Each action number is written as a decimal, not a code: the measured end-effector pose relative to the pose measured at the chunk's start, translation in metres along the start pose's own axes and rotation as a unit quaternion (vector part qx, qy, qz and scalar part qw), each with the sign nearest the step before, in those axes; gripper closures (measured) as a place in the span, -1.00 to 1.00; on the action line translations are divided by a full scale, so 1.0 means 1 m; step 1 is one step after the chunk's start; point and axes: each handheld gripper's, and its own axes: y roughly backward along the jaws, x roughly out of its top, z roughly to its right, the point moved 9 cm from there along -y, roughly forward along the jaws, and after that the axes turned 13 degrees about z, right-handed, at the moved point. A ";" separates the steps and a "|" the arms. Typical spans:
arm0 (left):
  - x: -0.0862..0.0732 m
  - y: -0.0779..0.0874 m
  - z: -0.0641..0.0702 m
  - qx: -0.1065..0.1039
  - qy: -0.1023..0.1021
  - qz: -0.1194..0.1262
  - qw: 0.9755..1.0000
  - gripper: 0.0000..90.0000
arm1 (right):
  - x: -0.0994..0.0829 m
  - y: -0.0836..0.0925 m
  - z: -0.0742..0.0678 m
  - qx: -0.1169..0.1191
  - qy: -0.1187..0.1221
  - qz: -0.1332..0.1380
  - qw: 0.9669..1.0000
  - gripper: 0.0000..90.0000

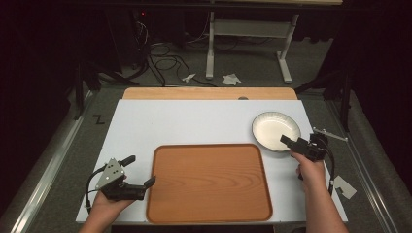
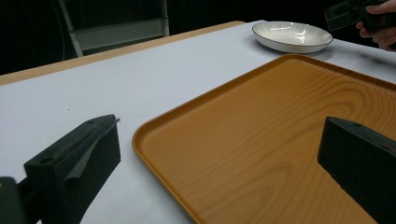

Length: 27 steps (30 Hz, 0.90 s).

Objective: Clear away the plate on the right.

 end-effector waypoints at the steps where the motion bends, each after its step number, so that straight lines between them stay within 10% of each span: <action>1: 0.000 0.000 0.000 0.000 0.001 0.000 1.000 -0.99 | 0.000 0.002 0.002 0.004 -0.008 0.000 1.000 -0.64; 27: 0.000 0.001 -0.002 0.002 0.006 0.002 1.000 -0.99 | -0.015 0.004 0.028 0.002 -0.133 -0.032 0.991 -0.44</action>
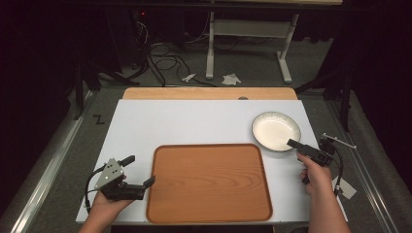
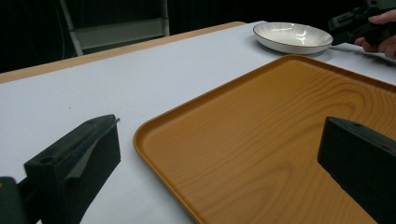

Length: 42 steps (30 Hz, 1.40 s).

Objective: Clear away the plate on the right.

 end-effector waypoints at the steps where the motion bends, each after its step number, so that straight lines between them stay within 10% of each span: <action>1: 0.000 0.000 0.000 0.000 0.000 0.000 1.000 -0.99 | 0.000 -0.001 0.001 0.001 0.001 -0.001 1.000 -0.44; 18: -0.002 0.010 -0.003 0.013 0.002 -0.001 1.000 -0.99 | -0.003 -0.013 0.010 -0.018 -0.027 -0.018 0.999 0.17; 42: -0.003 0.017 -0.003 0.020 0.002 -0.002 1.000 -0.99 | 0.004 -0.022 0.017 -0.030 -0.064 -0.029 0.997 0.49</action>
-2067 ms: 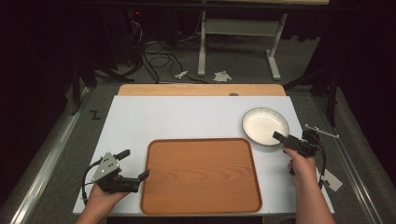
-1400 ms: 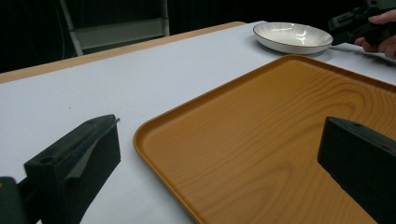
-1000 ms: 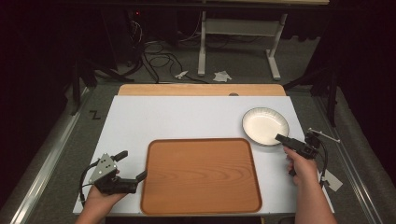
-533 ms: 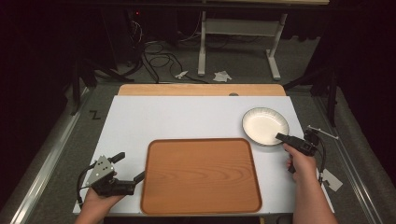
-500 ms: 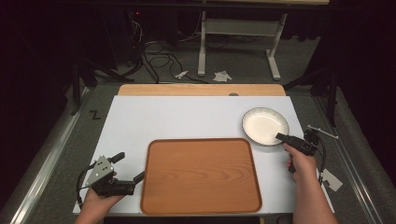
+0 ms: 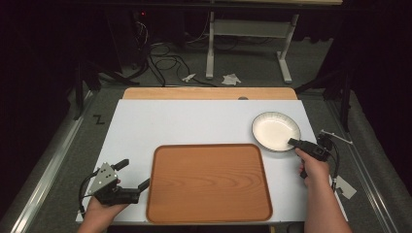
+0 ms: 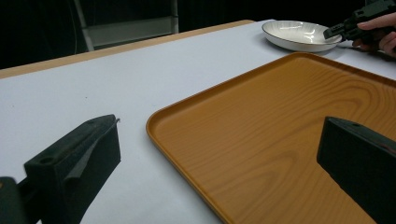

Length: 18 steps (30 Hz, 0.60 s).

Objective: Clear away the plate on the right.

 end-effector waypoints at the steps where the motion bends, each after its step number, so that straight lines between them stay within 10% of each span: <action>1: 0.000 0.000 0.000 0.000 0.000 0.000 1.000 -0.99 | 0.000 0.000 0.000 0.001 -0.006 -0.002 1.000 0.49; 18: 0.000 0.000 0.000 -0.001 -0.001 -0.001 1.000 -0.99 | 0.001 -0.001 0.006 -0.002 0.004 0.002 1.000 0.82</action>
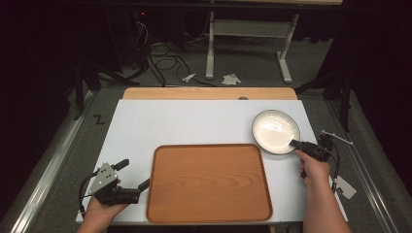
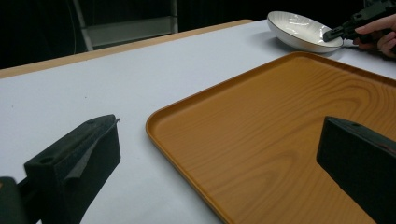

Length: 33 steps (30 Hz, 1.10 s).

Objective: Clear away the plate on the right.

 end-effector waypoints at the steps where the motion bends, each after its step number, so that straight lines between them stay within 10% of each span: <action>1: 0.000 0.000 0.000 0.000 0.001 0.000 1.000 -0.99 | 0.000 0.000 0.000 0.001 -0.005 -0.002 1.000 0.82; 33: 0.000 0.000 -0.001 0.001 0.001 0.001 1.000 -0.99 | 0.011 0.009 0.006 0.027 -0.051 0.024 0.998 0.90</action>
